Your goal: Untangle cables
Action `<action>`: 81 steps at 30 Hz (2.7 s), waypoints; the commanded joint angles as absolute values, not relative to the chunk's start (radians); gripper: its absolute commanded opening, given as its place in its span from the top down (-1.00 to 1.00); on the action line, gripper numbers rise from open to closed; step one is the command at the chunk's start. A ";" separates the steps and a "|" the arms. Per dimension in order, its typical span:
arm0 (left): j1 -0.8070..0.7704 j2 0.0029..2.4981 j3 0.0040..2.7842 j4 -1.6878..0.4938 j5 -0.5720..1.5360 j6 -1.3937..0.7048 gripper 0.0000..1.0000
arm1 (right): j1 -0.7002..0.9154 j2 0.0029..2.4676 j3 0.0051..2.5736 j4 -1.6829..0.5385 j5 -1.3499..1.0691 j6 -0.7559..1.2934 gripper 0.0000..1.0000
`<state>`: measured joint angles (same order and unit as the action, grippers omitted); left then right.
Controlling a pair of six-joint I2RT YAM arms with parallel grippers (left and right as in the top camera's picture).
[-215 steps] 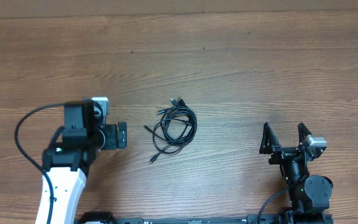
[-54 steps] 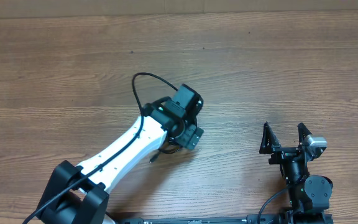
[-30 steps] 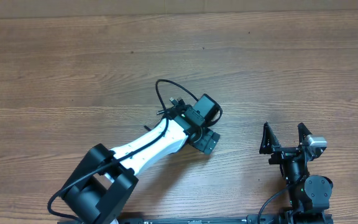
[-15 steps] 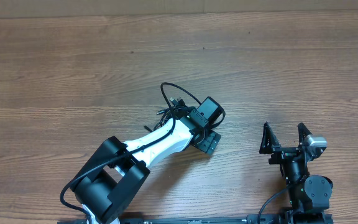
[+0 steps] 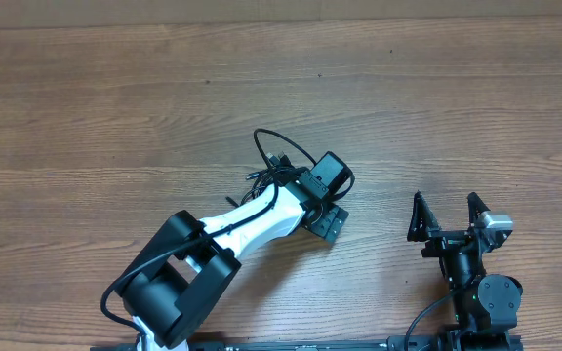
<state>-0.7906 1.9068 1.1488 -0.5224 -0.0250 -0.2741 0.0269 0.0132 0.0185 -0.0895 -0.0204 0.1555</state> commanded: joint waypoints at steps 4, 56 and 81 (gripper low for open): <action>-0.792 1.958 1.145 -0.522 -0.004 -0.285 -0.43 | 0.024 0.008 0.009 -0.084 -0.012 0.149 -1.00; -0.791 1.950 1.837 -1.187 0.039 -0.283 0.91 | 0.024 0.008 0.009 -0.084 -0.012 0.149 -1.00; -0.694 1.948 2.383 -1.527 0.333 -0.310 0.91 | 0.022 0.008 0.009 -0.073 0.085 0.072 -1.00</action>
